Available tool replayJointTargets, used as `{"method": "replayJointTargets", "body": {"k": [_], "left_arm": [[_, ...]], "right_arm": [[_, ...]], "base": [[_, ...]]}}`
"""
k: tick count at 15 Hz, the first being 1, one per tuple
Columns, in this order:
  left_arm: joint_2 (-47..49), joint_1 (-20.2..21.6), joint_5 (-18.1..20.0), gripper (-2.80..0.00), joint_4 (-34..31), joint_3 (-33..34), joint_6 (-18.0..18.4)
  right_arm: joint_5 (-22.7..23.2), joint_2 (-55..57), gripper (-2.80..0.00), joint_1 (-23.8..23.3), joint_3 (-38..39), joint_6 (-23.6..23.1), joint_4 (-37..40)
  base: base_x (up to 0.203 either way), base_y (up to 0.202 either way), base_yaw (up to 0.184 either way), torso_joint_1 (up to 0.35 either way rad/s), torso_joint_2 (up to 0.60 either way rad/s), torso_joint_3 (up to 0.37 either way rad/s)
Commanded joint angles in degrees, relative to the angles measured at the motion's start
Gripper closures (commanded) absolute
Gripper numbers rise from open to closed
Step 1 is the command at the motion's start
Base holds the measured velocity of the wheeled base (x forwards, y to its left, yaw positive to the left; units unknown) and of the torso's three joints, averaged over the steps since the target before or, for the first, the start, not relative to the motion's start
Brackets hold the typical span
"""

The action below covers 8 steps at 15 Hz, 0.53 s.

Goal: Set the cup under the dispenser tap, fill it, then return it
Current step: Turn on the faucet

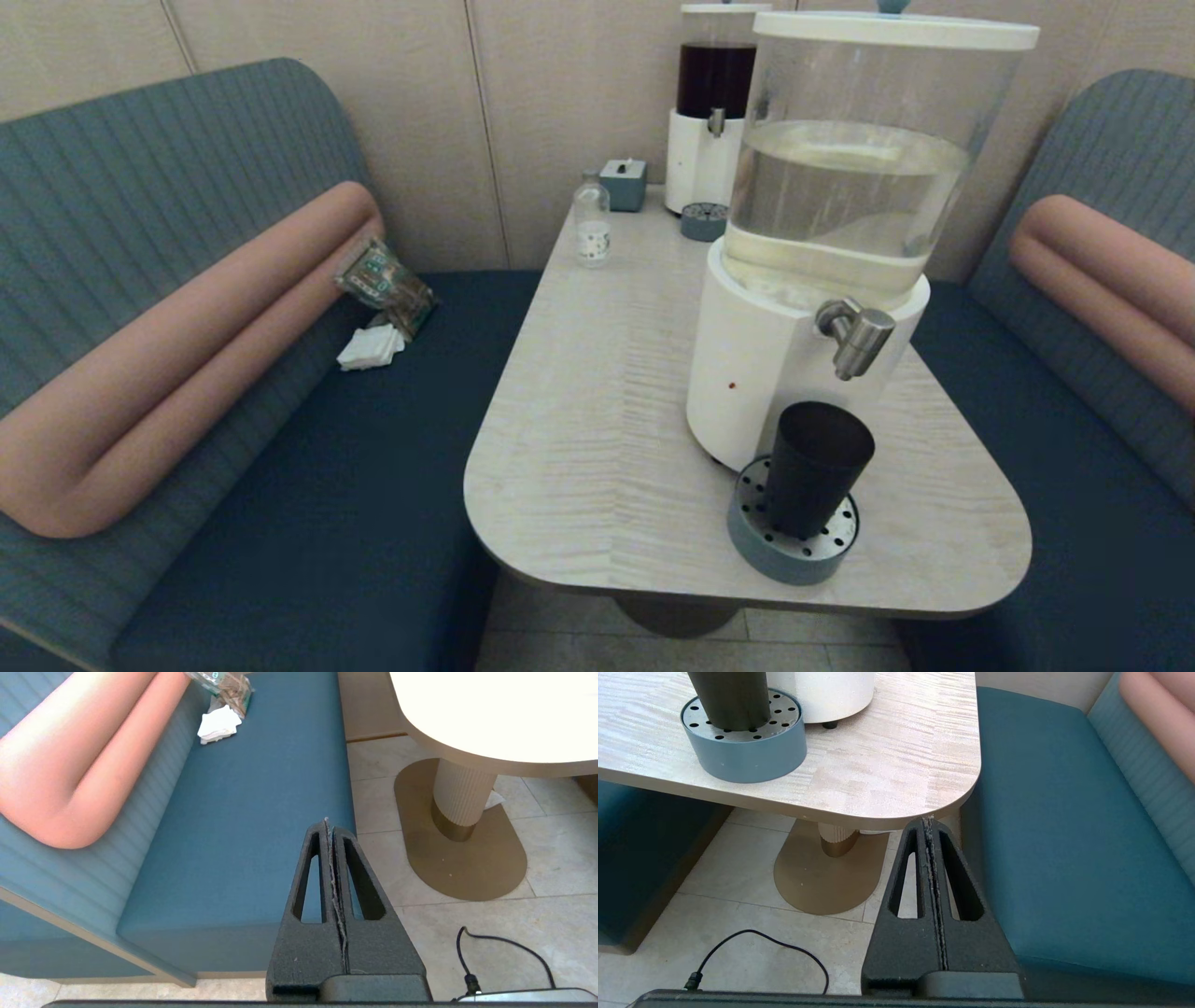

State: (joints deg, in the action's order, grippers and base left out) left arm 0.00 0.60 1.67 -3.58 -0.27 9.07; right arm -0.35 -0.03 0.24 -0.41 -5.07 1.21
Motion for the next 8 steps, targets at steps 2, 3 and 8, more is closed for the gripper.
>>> {"method": "replayJointTargets", "body": {"k": [2, 3, 8], "left_arm": [[0.2, 0.0, 0.0, 0.00, -0.1, 0.0, 0.1], [0.2, 0.0, 0.0, 0.00, 0.0, 0.0, 0.0], [0.2, 0.0, 0.0, 0.00, 0.0, 0.0, 0.1]], "right_arm": [[-0.1, -0.2, 0.00, 0.0, -0.2, 1.4, 0.0], [-0.2, -0.2, 0.00, 0.0, 0.0, 3.7, -0.7], [-1.2, -0.2, 0.00, 0.0, 0.2, 5.0, -0.4]], "base": [[0.000, 0.000, 0.000, 0.000, 0.00, 0.000], [0.000, 0.000, 0.000, 0.000, 0.00, 0.000], [0.000, 0.000, 0.000, 0.000, 0.00, 0.000]]}}
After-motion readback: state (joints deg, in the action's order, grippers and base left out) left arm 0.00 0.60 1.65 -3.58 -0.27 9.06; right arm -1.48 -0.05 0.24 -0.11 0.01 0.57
